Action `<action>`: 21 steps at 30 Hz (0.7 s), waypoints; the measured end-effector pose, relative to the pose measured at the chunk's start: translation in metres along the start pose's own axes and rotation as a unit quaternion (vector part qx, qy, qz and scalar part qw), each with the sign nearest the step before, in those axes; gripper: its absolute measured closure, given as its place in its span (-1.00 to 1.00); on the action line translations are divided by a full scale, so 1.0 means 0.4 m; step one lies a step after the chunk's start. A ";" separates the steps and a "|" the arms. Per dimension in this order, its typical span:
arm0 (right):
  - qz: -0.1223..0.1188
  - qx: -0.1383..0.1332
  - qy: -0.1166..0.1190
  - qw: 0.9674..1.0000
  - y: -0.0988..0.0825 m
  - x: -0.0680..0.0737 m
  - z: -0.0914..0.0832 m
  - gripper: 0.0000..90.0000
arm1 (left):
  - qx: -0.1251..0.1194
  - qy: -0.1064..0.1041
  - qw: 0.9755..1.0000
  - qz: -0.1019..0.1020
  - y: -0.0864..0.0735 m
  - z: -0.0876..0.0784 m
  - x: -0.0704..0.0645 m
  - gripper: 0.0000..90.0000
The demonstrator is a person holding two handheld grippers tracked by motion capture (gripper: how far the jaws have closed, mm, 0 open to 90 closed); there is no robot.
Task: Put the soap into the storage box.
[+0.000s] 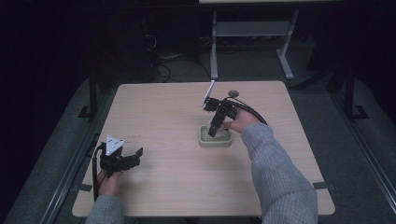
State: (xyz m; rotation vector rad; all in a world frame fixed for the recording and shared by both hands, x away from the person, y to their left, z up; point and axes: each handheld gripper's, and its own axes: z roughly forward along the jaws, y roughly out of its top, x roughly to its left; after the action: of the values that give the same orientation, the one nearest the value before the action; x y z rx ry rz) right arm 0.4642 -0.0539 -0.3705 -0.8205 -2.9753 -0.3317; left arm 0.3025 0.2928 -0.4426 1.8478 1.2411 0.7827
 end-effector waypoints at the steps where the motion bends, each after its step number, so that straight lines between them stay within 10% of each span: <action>1: 0.000 0.000 0.000 1.000 0.000 0.000 0.000 -0.51 | 0.000 0.000 1.000 0.001 0.000 0.000 0.000 -0.67; 21: 0.026 0.001 -0.004 1.000 0.005 -0.025 0.051 -0.51 | 0.006 -0.001 1.000 0.001 -0.001 0.002 0.000 -0.67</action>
State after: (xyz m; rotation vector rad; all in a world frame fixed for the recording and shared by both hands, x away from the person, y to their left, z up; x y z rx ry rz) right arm 0.4743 -0.0527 -0.3908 -0.8984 -2.9542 -0.3233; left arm 0.3029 0.2927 -0.4434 1.8593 1.2446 0.7775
